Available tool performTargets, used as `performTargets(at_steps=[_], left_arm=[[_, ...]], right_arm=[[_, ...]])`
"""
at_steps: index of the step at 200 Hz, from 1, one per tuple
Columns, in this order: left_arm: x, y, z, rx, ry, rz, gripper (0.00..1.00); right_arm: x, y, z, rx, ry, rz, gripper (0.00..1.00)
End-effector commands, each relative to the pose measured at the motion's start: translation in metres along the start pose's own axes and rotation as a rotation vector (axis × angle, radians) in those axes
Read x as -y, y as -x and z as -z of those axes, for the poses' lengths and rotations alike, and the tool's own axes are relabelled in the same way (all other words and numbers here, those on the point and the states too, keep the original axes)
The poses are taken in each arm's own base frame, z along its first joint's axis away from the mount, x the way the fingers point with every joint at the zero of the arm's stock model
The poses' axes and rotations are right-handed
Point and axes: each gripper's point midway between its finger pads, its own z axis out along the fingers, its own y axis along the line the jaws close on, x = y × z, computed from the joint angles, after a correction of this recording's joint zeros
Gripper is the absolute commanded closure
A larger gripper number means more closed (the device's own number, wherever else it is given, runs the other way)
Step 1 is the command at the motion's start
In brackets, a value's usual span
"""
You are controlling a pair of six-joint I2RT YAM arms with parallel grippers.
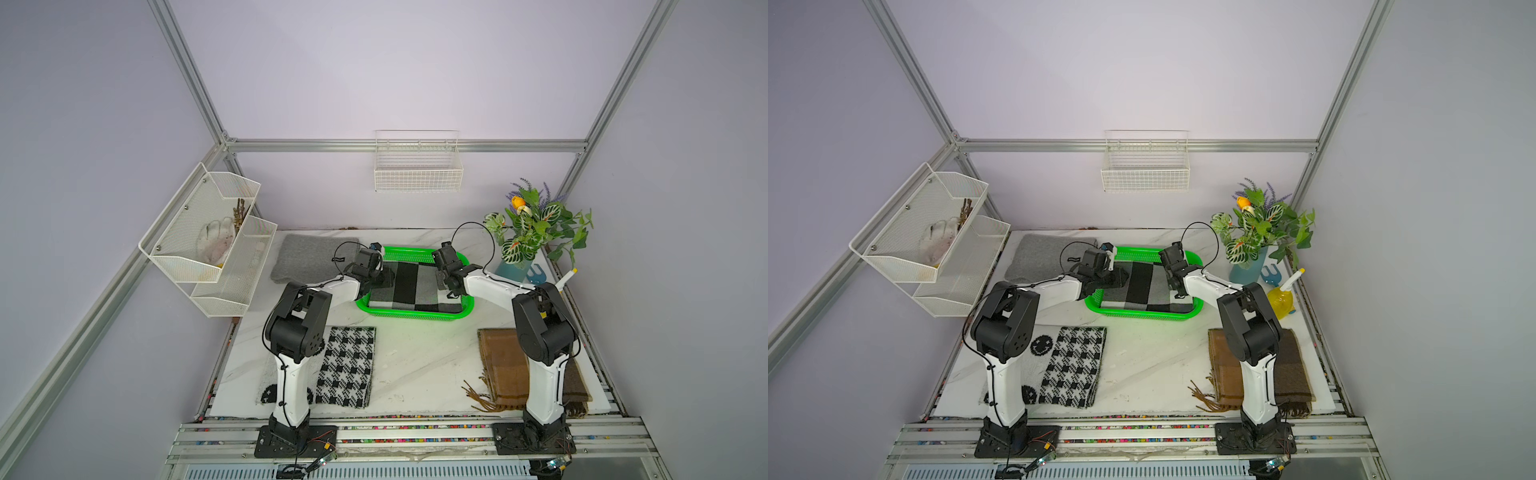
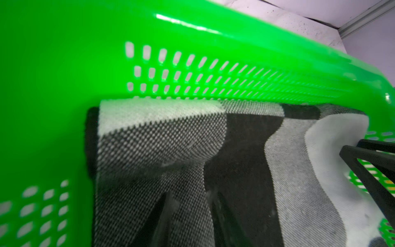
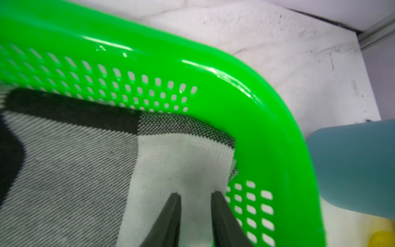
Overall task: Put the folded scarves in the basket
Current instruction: Place the scarf in the basket, then move the scarf to the center of the board.
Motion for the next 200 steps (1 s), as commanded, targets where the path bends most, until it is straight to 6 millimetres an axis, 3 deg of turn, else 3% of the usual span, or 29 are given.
performTargets(at_steps=[1,20,60,78,93,113,148,181,200], left_arm=[[0.032,0.055,0.054,0.147,-0.059,-0.034,0.61],[0.044,0.064,0.083,0.175,-0.076,-0.056,0.59],[0.043,0.064,0.138,0.195,-0.029,-0.055,0.58],[0.041,0.057,0.162,0.198,-0.014,-0.047,0.59],[0.038,0.053,0.181,0.196,0.004,-0.046,0.59],[0.028,0.050,0.212,0.190,0.063,-0.017,0.60],[0.015,0.024,0.238,0.191,0.098,0.000,0.62],[-0.026,0.003,0.253,0.197,0.261,0.054,0.62],[-0.052,-0.017,0.252,0.154,0.355,0.100,0.63]], right_arm=[[-0.005,0.025,0.046,0.085,0.037,-0.012,0.66],[-0.004,0.028,0.069,0.117,0.050,-0.022,0.65],[-0.015,0.025,0.126,0.154,0.144,-0.012,0.61],[-0.035,0.011,0.158,0.140,0.266,0.025,0.58],[-0.052,0.001,0.197,0.147,0.436,0.019,0.56],[-0.073,-0.021,0.226,0.137,0.600,0.027,0.51],[-0.121,-0.076,0.251,0.067,0.886,0.035,0.43],[-0.167,-0.115,0.263,0.003,1.046,0.097,0.41],[-0.190,-0.133,0.259,-0.058,1.123,0.074,0.40]])
